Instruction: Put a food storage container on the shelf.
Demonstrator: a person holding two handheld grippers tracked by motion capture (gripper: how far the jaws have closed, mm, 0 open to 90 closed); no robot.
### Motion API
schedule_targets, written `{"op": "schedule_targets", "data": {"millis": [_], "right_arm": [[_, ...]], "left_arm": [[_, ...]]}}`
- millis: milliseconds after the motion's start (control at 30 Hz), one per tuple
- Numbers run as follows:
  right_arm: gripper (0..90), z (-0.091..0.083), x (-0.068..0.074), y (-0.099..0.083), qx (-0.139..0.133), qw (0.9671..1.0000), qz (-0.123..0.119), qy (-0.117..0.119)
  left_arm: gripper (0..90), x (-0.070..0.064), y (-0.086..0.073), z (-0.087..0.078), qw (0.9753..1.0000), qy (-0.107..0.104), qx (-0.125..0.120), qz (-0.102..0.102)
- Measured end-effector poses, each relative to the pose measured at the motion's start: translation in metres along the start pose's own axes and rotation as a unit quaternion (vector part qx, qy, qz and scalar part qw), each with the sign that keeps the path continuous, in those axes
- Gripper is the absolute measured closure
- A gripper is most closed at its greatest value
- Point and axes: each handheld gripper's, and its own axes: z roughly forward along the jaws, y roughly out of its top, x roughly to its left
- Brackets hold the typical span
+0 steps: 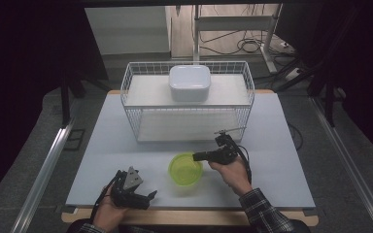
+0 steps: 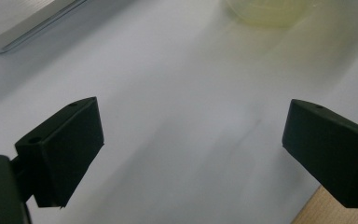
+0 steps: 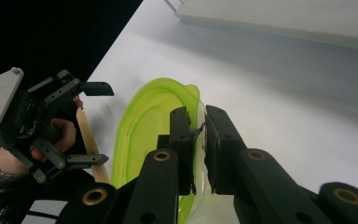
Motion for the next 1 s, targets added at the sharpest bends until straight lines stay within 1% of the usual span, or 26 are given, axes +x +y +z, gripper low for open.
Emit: {"op": "schedule_targets", "data": {"millis": [267, 367, 433, 567, 600, 667, 700, 800, 833, 933, 1000], "right_arm": [[83.3, -0.005, 0.000, 0.001, -0.013, 0.9999, 0.001, 0.002], [84.3, -0.009, 0.000, 0.003, -0.020, 0.9997, 0.006, 0.014], [84.3, -0.010, 0.001, 0.004, -0.023, 0.9997, 0.000, 0.007], [83.6, -0.009, -0.002, 0.005, -0.026, 0.9996, 0.002, 0.008], [83.1, -0.009, -0.003, 0.005, -0.025, 0.9997, 0.001, 0.005], [81.4, -0.008, -0.004, 0.006, -0.025, 0.9995, -0.003, -0.020], [80.6, -0.007, -0.005, 0.006, -0.027, 0.9992, -0.003, -0.028], [78.2, -0.004, -0.013, 0.006, -0.027, 0.9978, 0.002, -0.061], [77.2, -0.003, -0.017, 0.006, -0.028, 0.9975, 0.008, -0.064], [69.5, -0.001, -0.025, 0.006, -0.034, 0.9966, 0.020, -0.072], [66.2, -0.002, -0.027, 0.006, -0.042, 0.9964, 0.031, -0.068]], "left_arm": [[4.9, 0.000, 0.000, 0.000, 1.0000, 0.001, 0.000, 0.001], [4.9, 0.000, 0.000, 0.000, 1.0000, 0.001, 0.000, 0.001], [4.8, 0.000, 0.000, 0.000, 1.0000, 0.001, 0.001, 0.002], [4.8, -0.001, 0.000, 0.000, 1.0000, 0.002, 0.001, 0.003], [4.8, -0.001, 0.000, 0.001, 1.0000, 0.002, 0.002, 0.003], [4.9, -0.001, 0.000, 0.001, 1.0000, 0.002, 0.002, 0.003], [4.8, -0.001, 0.000, 0.001, 1.0000, 0.001, 0.002, 0.003], [4.8, -0.001, 0.000, 0.001, 1.0000, 0.001, 0.004, 0.005], [4.8, -0.001, 0.000, 0.001, 1.0000, 0.001, 0.004, 0.005], [4.9, -0.001, 0.000, 0.001, 1.0000, 0.001, 0.004, 0.004], [4.8, -0.001, 0.000, 0.001, 1.0000, 0.001, 0.004, 0.004]]}}
